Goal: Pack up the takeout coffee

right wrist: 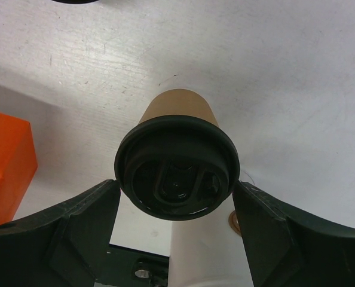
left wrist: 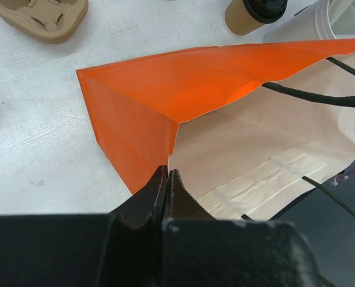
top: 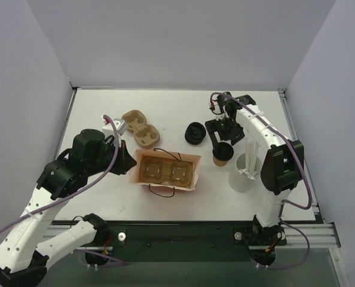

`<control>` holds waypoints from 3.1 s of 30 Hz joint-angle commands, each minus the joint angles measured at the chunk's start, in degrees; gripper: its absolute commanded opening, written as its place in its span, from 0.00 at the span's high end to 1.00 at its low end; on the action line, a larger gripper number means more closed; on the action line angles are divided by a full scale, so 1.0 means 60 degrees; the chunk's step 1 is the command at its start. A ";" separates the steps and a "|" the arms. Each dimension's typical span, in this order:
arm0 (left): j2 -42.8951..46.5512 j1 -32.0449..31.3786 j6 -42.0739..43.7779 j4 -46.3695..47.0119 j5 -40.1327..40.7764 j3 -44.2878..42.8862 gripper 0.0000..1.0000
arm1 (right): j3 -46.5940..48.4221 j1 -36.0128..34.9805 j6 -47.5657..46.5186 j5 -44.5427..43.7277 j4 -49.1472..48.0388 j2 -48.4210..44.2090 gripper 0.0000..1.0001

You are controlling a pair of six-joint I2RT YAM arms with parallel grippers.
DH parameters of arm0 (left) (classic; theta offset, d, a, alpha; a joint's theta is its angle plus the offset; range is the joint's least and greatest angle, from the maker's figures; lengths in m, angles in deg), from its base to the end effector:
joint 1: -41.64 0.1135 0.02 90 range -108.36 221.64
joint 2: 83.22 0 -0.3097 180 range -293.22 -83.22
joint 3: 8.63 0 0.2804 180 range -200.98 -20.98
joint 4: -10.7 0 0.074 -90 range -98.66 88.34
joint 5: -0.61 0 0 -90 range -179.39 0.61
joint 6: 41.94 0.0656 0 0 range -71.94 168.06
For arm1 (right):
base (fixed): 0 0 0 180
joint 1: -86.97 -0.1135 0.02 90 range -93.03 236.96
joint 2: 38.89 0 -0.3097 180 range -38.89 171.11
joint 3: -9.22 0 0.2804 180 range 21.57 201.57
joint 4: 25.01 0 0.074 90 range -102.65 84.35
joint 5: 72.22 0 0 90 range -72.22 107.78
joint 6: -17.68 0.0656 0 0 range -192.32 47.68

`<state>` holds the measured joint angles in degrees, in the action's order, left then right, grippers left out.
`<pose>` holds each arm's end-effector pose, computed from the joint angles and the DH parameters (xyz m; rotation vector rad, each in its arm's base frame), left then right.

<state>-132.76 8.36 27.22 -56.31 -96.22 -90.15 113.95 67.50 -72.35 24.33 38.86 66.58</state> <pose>0.1385 -0.1002 0.4178 0.3139 2.2338 -0.6534 0.4149 0.1546 0.2826 -0.4938 2.6675 0.2562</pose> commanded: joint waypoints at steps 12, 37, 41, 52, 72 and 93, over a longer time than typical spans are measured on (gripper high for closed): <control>0.0566 0.0024 -0.0394 0.0627 -0.0297 0.0542 1.00 | -0.0147 0.0051 -0.0083 -0.0183 0.0498 0.0439 0.27; 0.0464 0.0024 -0.0467 0.0569 -0.0033 0.0336 1.00 | -0.1348 -0.0110 0.0621 -0.0358 -0.0747 -0.0249 0.24; 0.0463 0.0024 -0.0496 0.0569 -0.0033 0.0336 1.00 | -0.1495 -0.0111 0.0753 -0.0403 -0.1040 -0.0629 0.23; 0.0288 0.0024 -0.0379 0.0627 -0.0063 0.0263 1.00 | -0.1159 -0.0052 0.0928 -0.0183 -0.0968 -0.0923 0.23; 0.0244 0.0024 -0.0159 0.0510 -0.0004 0.0190 1.00 | -0.0953 0.0007 0.1177 -0.0490 -0.0762 -0.1201 0.14; 0.0229 0.0024 -0.0335 0.0525 -0.0063 0.0205 1.00 | -0.2197 -0.0023 0.1133 -0.0681 -0.1435 -0.1465 0.15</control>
<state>-131.36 8.36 25.32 -55.22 -96.72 -86.50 102.39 67.15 -66.14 21.60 30.11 60.77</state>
